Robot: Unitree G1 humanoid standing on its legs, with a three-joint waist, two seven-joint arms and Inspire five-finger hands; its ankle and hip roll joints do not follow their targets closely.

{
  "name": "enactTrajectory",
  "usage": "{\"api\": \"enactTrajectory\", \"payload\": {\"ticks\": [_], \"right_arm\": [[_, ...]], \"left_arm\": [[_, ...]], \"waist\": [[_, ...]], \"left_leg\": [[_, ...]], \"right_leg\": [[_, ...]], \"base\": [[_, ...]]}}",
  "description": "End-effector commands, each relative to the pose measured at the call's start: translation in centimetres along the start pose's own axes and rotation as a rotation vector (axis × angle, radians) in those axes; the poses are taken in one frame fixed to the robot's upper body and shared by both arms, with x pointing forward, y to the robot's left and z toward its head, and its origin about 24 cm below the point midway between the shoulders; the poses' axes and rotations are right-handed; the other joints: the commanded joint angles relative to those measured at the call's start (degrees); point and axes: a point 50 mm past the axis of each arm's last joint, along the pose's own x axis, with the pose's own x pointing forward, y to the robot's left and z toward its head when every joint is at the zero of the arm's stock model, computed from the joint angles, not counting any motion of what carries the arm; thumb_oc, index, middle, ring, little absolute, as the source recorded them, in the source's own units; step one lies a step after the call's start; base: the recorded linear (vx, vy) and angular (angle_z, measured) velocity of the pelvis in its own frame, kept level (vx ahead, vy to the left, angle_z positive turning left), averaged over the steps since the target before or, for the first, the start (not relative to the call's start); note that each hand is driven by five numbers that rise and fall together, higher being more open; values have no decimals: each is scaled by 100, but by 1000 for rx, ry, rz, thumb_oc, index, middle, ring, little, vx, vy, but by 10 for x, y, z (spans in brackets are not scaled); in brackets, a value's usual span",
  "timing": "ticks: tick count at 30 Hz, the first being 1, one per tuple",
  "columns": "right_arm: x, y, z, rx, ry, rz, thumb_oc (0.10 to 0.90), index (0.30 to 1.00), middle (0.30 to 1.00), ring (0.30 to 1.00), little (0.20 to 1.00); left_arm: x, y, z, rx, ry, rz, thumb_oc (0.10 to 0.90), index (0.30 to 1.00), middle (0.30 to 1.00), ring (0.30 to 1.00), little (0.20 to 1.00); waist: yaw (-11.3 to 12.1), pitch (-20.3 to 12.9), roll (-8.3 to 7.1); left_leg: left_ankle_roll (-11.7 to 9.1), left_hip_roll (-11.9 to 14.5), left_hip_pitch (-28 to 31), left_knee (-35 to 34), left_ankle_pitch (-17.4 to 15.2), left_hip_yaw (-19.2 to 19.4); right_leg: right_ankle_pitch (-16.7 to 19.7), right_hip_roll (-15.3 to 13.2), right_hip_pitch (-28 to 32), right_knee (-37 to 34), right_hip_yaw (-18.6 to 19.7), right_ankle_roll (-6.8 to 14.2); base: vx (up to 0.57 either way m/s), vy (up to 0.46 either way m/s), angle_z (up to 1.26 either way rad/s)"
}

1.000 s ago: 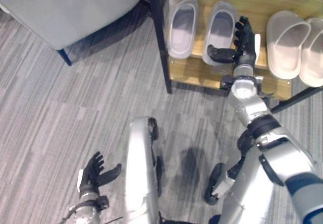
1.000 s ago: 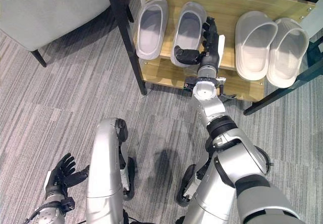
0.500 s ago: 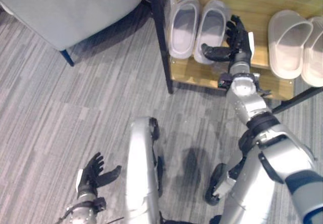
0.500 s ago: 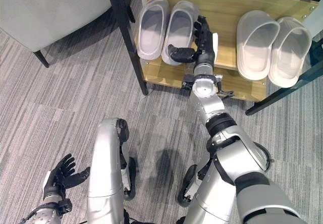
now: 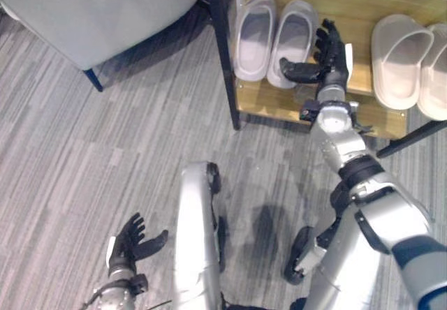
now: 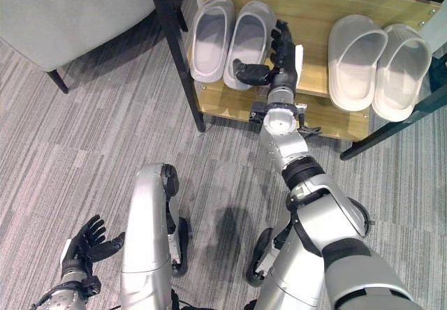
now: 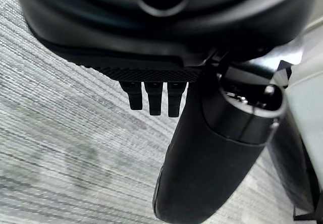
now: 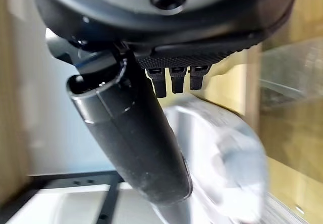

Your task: Arrange the slippers neatly on the shoe rack.

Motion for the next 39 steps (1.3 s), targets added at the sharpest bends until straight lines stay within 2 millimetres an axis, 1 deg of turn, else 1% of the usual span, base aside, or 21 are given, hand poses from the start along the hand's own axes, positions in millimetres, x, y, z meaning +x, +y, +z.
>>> {"api": "enactTrajectory", "payload": {"ticks": [1,2,3,5,7,8,9,10,13,14,15,16,17,18,22,25,26,28,30,34,39], "right_arm": [[-13,-3,90,185,-478,17,800,900,900,900,900],[-37,0,91,227,-541,77,800,900,900,900,900],[-50,-5,86,283,-542,98,800,900,900,900,900],[-72,-20,79,323,-555,112,800,900,900,900,900],[-95,-27,57,330,-477,136,800,900,900,900,900],[-96,-28,57,329,-476,134,800,900,900,900,900],[-111,-34,49,310,-452,142,800,900,900,900,900],[-130,-46,24,286,-348,127,800,900,900,900,900],[-150,-61,14,236,-289,146,800,900,900,900,900],[-159,-66,6,212,-247,165,800,900,900,900,900],[-172,-78,-5,140,-170,223,800,900,900,900,900],[-172,-78,-5,140,-170,223,800,900,900,900,900],[-178,-85,-19,78,-93,231,800,900,900,900,900],[-187,-96,-33,-63,-22,278,800,900,900,900,900],[-206,-122,-87,-280,226,206,800,900,900,900,900],[-224,-139,-114,-413,366,192,800,900,900,900,900],[-224,-139,-114,-413,366,192,800,900,900,900,900],[-242,-152,-135,-474,493,152,800,900,900,900,900],[-272,-167,-156,-491,655,76,800,900,900,900,900],[-303,-176,-170,-529,796,44,800,900,900,900,900],[-316,-182,-172,-506,843,-5,800,900,900,900,900]], "left_arm": [[-1,-5,33,-79,-178,40,800,900,900,900,900],[8,-14,43,-95,-220,66,800,900,900,900,900],[20,-28,49,-121,-244,69,800,900,900,900,900],[37,-37,73,-165,-319,92,800,900,900,900,900],[45,-54,98,-200,-399,67,800,900,900,900,900],[45,-55,98,-199,-399,66,800,900,900,900,900],[44,-58,100,-208,-413,61,800,900,900,900,900],[41,-62,100,-237,-420,56,800,900,900,900,900],[34,-59,98,-247,-432,28,800,900,900,900,900],[34,-60,102,-250,-449,17,800,900,900,900,900],[32,-56,101,-220,-454,-12,800,900,900,900,900],[32,-56,101,-220,-454,-12,800,900,900,900,900],[32,-59,103,-180,-468,-34,800,900,900,900,900],[30,-56,90,-158,-424,-53,800,900,900,900,900],[22,-53,58,-68,-312,-96,800,900,900,900,900],[16,-52,32,53,-219,-152,800,900,900,900,900],[16,-52,32,53,-219,-152,800,900,900,900,900],[9,-53,13,154,-148,-204,800,900,900,900,900],[3,-53,-8,194,-61,-225,800,900,900,900,900],[-3,-64,-23,224,-11,-279,800,900,900,900,900],[-3,-75,-17,207,-37,-333,800,900,900,900,900]], "waist": [[179,-214,206],[64,-214,58],[-34,-214,-93],[-169,-214,-352],[-273,-214,-517],[-266,-214,-508],[-329,-214,-562],[-380,-348,-629],[-443,-594,-650],[-480,-699,-696],[-523,-858,-741],[-524,-855,-740],[-589,-945,-796],[-616,-1078,-853],[-644,-1411,-859],[-649,-1684,-824],[-649,-1665,-825],[-655,-1898,-763],[-704,-2219,-622],[-786,-2724,-408],[-850,-2922,-301]], "left_leg": [[-102,-230,-291,-1221,921,-1174],[-99,-220,-291,-1361,963,-1120],[-103,-239,-291,-1605,1048,-1040],[-135,-195,-291,-2124,1217,-912],[-173,-146,-282,-2603,1486,-867],[-166,-148,-280,-2623,1508,-868],[-176,-113,-166,-2814,1586,-874],[-191,46,234,-3307,1750,-813],[-199,252,786,-4011,1940,-711],[-212,359,1151,-4449,2060,-639],[-249,535,1827,-5279,2267,-477],[-249,535,1831,-5282,2269,-478],[-292,627,2354,-5895,2423,-311],[-339,669,2997,-6649,2587,-92],[-439,534,4725,-8457,3093,527],[-401,340,5824,-9860,3640,879],[-401,337,5865,-9896,3658,884],[-459,219,6500,-10739,3995,1113],[-525,38,7398,-12063,4394,1412],[-576,-168,8448,-13694,4881,1756],[-659,-106,8870,-14353,5217,1866]], "right_leg": [[546,-13,-208,-895,1026,-279],[591,-10,-208,-1028,990,-242],[663,-26,-208,-1236,997,-191],[876,-63,-206,-1689,948,-110],[1179,-89,-164,-2176,831,-29],[1196,-92,-149,-2202,814,-32],[1290,-125,4,-2438,695,-1],[1436,-233,452,-3048,440,22],[1613,-332,1050,-3813,113,86],[1766,-390,1421,-4176,-63,155],[1892,-462,2090,-5044,-403,198],[1893,-462,2097,-5047,-406,198],[2036,-471,2627,-5587,-575,257],[2177,-469,3215,-6345,-814,349],[2792,-277,4897,-8304,-1395,664],[3404,-136,5988,-9587,-1744,792],[3418,-133,6027,-9619,-1751,792],[3776,-23,6690,-10465,-1911,911],[4308,133,7479,-11747,-2055,1045],[4823,369,8177,-13004,-2190,1249],[4800,613,8574,-13383,-2252,1241]], "base": [[32,12,7],[27,23,7],[-13,46,4],[-114,66,-2],[-161,99,-9],[-119,84,-10],[-130,148,-22],[-149,202,-27],[-50,151,-30],[-17,98,-3],[-6,98,-1],[-7,71,-3],[43,14,-5],[87,1,-3],[149,-7,-19],[145,5,0],[179,-16,7],[199,-43,0],[276,-71,-9],[173,-86,-16],[43,-171,-14]]}}
